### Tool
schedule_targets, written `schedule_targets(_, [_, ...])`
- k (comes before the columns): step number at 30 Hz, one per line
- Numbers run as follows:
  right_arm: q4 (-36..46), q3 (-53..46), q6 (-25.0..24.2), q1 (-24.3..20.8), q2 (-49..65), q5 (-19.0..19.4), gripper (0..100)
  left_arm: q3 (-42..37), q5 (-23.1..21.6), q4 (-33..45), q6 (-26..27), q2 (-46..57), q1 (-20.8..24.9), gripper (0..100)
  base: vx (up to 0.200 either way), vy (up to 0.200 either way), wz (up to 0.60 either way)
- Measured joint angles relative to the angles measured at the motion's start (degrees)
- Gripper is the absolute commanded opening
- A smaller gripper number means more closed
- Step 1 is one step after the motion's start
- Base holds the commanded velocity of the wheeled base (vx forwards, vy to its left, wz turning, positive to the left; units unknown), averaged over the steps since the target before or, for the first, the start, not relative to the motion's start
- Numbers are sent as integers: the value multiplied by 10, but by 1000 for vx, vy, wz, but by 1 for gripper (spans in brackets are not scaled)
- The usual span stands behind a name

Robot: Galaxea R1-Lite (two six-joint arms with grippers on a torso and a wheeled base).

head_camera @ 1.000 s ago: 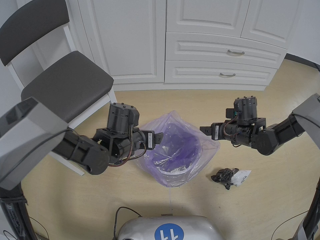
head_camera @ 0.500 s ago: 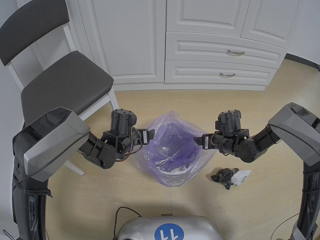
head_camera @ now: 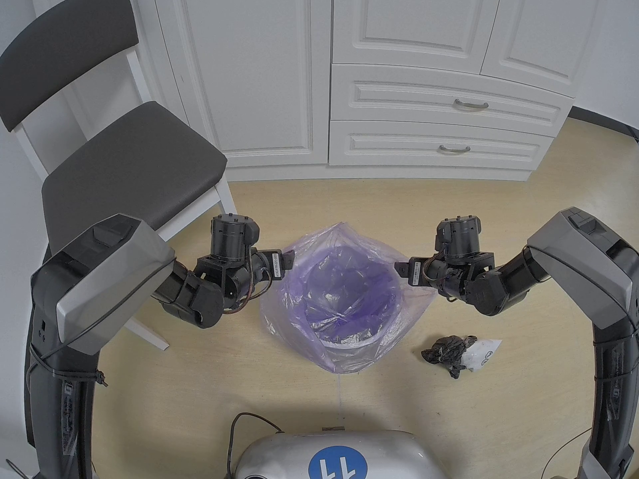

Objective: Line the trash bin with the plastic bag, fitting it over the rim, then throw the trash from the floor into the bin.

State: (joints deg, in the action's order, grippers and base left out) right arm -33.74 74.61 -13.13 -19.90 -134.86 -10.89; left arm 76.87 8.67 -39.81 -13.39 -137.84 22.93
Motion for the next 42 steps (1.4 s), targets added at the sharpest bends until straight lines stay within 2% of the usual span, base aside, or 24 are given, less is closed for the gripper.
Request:
schedule_targets(8, [0, 43, -21, 10, -34, -10, 100, 21, 0, 1, 0, -11, -13, 100, 0, 0, 0])
schedule_targets(18, [1, 110, -93, 15, -72, -12, 100, 76, 0, 7, 0, -48, -36, 100, 0, 0, 0])
schedule_targets(29, [0, 141, -107, 18, -95, -14, 100, 110, 1, 3, -1, -77, -53, 100, 0, 0, 0])
schedule_targets(33, [1, 160, -118, 21, -106, -17, 100, 131, 2, -2, -22, -96, -49, 100, 0, 0, 0])
schedule_targets(42, [4, 203, -132, 30, -141, -20, 100, 202, 48, -3, -40, -148, -42, 100, 0, 0, 0])
